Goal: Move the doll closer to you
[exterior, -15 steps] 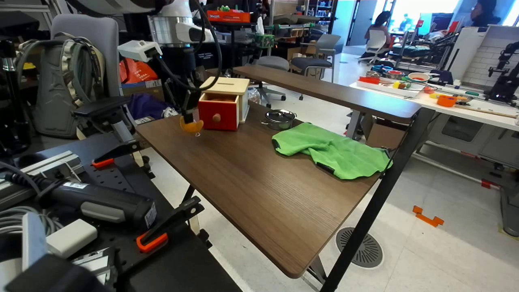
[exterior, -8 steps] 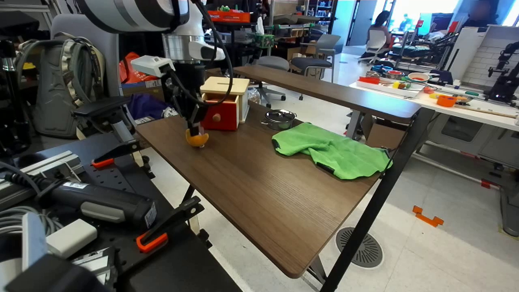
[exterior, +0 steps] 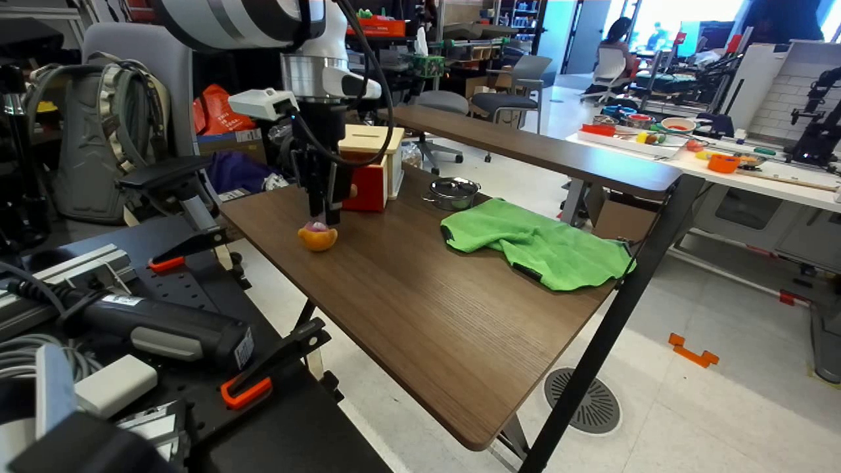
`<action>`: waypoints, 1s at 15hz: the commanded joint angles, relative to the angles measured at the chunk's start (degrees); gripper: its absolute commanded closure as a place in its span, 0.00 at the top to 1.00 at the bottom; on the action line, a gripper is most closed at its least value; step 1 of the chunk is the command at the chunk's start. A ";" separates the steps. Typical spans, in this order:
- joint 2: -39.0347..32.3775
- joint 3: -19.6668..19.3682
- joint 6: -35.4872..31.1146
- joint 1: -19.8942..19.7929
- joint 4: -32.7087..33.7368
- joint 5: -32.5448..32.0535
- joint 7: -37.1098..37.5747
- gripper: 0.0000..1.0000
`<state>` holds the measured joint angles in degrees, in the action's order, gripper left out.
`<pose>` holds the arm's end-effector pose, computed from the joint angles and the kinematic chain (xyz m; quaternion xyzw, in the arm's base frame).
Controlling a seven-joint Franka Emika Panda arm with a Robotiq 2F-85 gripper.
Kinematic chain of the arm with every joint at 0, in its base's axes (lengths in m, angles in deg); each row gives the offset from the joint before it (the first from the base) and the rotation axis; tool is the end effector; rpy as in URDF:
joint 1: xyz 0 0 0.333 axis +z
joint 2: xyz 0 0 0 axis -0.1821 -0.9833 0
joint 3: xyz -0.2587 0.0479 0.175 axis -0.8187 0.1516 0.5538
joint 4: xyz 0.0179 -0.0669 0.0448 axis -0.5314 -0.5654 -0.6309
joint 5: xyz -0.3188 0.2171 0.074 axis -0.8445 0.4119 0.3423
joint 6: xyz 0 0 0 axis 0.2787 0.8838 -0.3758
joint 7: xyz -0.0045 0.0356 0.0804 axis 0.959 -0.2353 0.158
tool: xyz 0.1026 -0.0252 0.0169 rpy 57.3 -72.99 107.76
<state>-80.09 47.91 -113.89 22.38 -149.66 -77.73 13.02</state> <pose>0.5067 0.0961 0.1610 0.9955 0.0004 -0.0567 0.0756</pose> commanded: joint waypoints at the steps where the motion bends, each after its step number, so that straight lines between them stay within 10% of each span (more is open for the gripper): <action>1: 1.98 -0.11 2.23 -0.72 -0.01 1.35 -1.04 0.83; 4: 6.26 -0.01 3.81 -1.53 -1.59 2.60 -0.73 1.00; 15: 10.84 0.94 4.59 -3.71 -2.16 6.03 -1.22 1.00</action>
